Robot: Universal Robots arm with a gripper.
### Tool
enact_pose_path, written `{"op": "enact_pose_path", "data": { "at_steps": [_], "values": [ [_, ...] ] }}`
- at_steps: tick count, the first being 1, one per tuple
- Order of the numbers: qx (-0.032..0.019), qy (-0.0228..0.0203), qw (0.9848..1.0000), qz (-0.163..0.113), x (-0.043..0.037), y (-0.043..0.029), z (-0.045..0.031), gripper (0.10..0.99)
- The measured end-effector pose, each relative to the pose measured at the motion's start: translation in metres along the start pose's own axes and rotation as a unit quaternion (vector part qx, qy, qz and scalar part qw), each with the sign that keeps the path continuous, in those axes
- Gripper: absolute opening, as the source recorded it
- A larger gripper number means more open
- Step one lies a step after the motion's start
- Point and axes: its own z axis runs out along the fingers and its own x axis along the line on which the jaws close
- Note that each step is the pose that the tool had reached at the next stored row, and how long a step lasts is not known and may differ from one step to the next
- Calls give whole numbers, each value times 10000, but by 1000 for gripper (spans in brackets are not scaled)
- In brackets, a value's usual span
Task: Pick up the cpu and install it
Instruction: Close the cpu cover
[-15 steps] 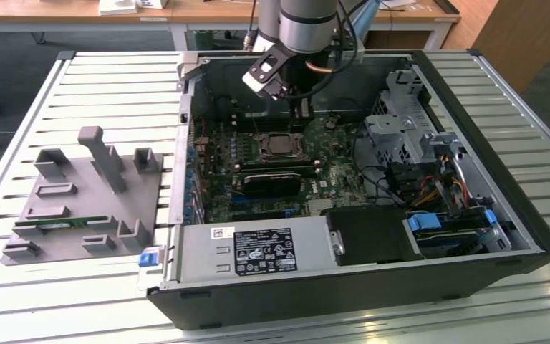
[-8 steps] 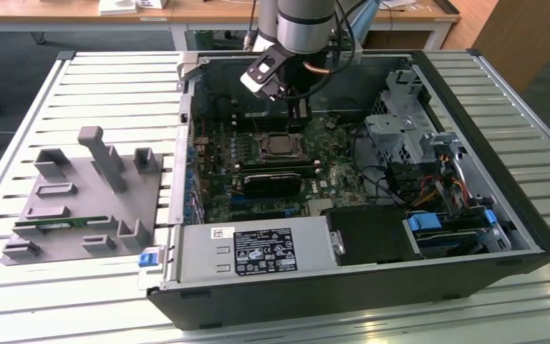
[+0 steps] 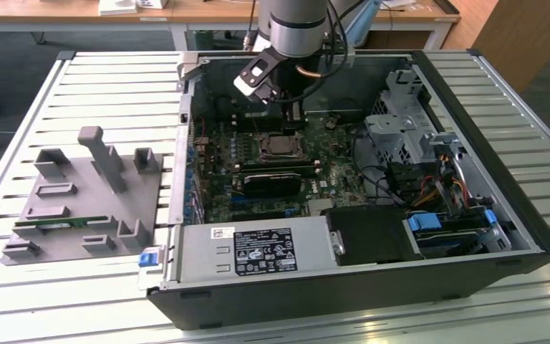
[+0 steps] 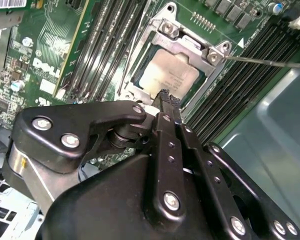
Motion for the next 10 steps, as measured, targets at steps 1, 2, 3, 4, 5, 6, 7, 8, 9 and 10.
{"op": "enact_pose_path", "data": {
  "at_steps": [1,2,3,4,5,6,7,8,9,10],
  "values": [
    [0,0,10000,0,0,-1,5,106],
    [0,0,10000,-1,0,-2,8,106],
    [0,0,10000,0,0,-4,10,106],
    [0,-1,10000,0,0,-6,12,106],
    [0,0,10000,0,0,-8,15,106],
    [0,0,10000,0,0,-11,17,106],
    [0,0,10000,0,0,-15,20,106],
    [0,1,10000,0,0,-20,25,106],
    [0,1,10000,0,0,-27,31,106],
    [0,0,10000,0,0,-35,37,106]
  ]
}}
